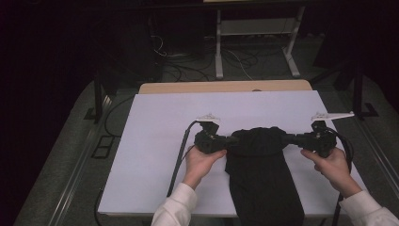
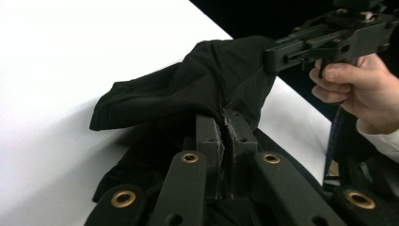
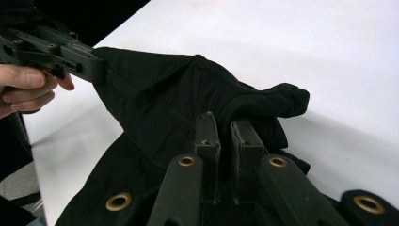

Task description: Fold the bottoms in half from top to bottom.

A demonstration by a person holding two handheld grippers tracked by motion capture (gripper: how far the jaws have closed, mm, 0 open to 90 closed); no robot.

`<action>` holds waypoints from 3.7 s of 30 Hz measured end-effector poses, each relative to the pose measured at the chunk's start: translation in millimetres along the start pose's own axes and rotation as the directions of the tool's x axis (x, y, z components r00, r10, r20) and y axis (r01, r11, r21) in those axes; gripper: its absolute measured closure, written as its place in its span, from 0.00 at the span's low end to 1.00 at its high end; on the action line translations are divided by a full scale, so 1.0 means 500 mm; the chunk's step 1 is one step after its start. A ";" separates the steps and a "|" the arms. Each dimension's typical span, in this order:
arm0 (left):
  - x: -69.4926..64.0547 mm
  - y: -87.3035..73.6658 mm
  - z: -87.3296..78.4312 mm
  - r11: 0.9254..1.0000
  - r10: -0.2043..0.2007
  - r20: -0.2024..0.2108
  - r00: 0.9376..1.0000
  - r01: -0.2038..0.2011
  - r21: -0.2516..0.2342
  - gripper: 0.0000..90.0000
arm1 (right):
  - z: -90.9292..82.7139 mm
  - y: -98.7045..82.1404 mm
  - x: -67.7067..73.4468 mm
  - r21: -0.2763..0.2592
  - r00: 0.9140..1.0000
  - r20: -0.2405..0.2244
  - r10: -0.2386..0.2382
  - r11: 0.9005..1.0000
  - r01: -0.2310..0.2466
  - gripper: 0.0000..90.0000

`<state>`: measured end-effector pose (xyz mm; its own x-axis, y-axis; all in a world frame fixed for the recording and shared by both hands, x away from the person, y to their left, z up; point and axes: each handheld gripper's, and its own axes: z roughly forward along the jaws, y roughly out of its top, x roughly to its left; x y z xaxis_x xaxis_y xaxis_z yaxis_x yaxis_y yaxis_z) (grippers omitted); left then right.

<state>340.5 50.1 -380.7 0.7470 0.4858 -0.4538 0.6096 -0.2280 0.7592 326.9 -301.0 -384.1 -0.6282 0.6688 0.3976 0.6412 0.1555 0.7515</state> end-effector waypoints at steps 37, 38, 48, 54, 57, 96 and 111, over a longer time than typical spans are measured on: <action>-0.025 -0.144 0.009 0.997 -0.033 0.071 0.997 0.028 0.070 0.94 | 0.006 -0.112 0.012 0.158 0.998 -0.063 0.000 0.987 0.010 0.90; -0.024 -0.147 0.010 0.997 -0.036 0.073 0.997 0.031 0.072 0.94 | 0.007 -0.115 0.011 0.167 0.998 -0.062 -0.001 0.986 0.011 0.90; -0.020 -0.180 0.018 0.994 -0.070 0.086 0.994 0.062 0.092 0.94 | 0.012 -0.131 0.006 0.228 0.998 -0.055 0.010 0.974 0.003 0.90; -0.017 -0.189 0.021 0.993 -0.077 0.090 0.993 0.069 0.092 0.94 | 0.013 -0.136 0.001 0.250 0.998 -0.056 0.038 0.968 -0.022 0.82; -0.017 -0.193 0.023 0.993 -0.083 0.092 0.992 0.074 0.089 0.94 | 0.013 -0.136 0.002 0.262 0.999 -0.038 0.026 0.965 -0.015 0.61; -0.016 -0.196 0.025 0.994 -0.089 0.103 0.991 0.082 0.072 0.94 | 0.084 0.011 -0.056 0.202 0.999 0.015 0.034 0.979 -0.037 0.22; -0.015 -0.195 0.025 0.994 -0.089 0.103 0.991 0.082 0.071 0.94 | 0.105 0.003 -0.072 0.240 0.998 0.014 0.056 0.969 -0.057 0.29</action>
<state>278.6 57.9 -457.2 0.7128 0.4149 -0.5654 0.6863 -0.2469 0.6841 373.7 -286.7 -425.1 -0.5854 0.6863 0.4317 0.7633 0.2869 0.5789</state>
